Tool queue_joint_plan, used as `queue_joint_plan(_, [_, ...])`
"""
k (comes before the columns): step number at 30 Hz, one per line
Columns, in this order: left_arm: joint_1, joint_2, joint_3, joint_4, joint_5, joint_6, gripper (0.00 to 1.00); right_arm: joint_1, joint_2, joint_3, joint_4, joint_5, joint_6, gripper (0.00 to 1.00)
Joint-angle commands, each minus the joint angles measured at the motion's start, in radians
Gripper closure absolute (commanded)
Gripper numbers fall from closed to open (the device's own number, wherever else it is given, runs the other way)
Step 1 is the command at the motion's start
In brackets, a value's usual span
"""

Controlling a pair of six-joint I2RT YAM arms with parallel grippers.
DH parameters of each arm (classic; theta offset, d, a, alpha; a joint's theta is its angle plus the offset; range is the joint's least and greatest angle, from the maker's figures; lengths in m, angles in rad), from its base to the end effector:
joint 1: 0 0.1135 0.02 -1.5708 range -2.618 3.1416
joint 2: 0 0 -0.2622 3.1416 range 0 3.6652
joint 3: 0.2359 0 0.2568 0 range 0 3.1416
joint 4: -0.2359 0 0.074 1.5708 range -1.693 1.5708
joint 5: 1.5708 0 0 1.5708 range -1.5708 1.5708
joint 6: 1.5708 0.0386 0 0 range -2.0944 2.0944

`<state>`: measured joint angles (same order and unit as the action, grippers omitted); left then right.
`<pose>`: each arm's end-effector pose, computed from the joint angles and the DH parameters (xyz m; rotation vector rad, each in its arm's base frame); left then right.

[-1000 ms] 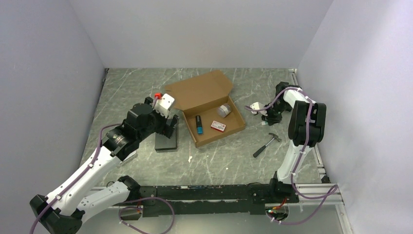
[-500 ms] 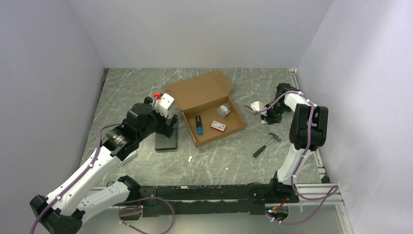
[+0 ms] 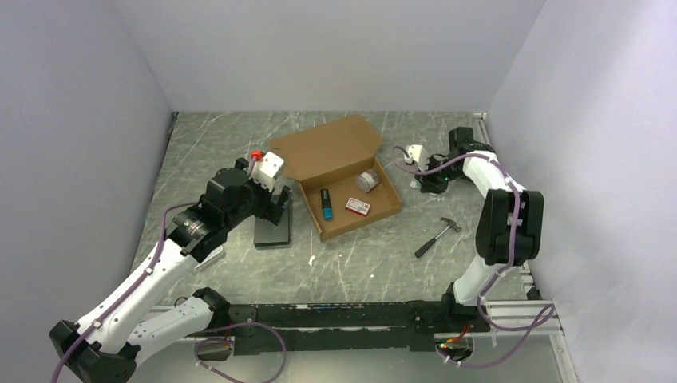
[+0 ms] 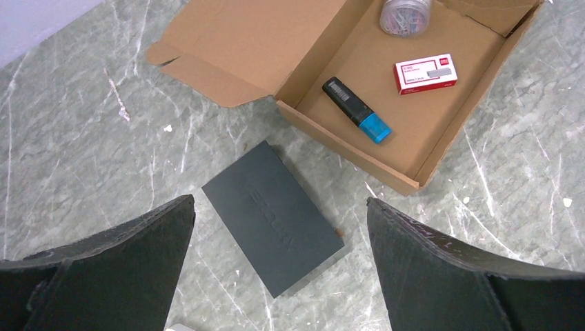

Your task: Fold the paper box

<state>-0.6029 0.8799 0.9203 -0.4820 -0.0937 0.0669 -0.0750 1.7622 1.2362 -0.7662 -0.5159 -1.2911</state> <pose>0.1681 -0.1114 0.3376 0.6067 1.9257 -0.2472 0.3460 -0.0069 0.1940 -1.5576 2.0702 0.3007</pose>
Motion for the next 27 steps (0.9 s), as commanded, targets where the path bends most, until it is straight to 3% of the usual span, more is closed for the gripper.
queue_joint_plan(1, [0.016, -0.001, 0.004, 0.037, 0.022, 0.021, 0.00, 0.069, -0.146, 0.054, -0.032, -0.197, 0.175, 1.00])
queue_joint_plan(8, [0.031, 0.008, 0.003, 0.038, 0.017, 0.020, 0.00, 0.170, -0.273, -0.066, 0.146, -0.490, 0.433, 1.00])
queue_joint_plan(11, [0.041, 0.015, 0.002, 0.040, 0.013, 0.020, 0.01, 0.209, -0.301, -0.112, 0.284, -0.522, 0.595, 1.00])
queue_joint_plan(17, [0.058, 0.035, 0.000, 0.040, 0.009, 0.021, 0.00, 0.269, -0.285, -0.169, 0.501, -0.403, 0.848, 1.00])
queue_joint_plan(23, [0.068, 0.047, -0.001, 0.039, 0.006, 0.020, 0.00, 0.311, -0.230, -0.204, 0.573, -0.245, 0.878, 0.99])
queue_joint_plan(27, [0.071, 0.048, -0.002, 0.042, 0.007, 0.021, 0.01, 0.341, -0.184, -0.199, 0.583, -0.139, 0.872, 0.92])
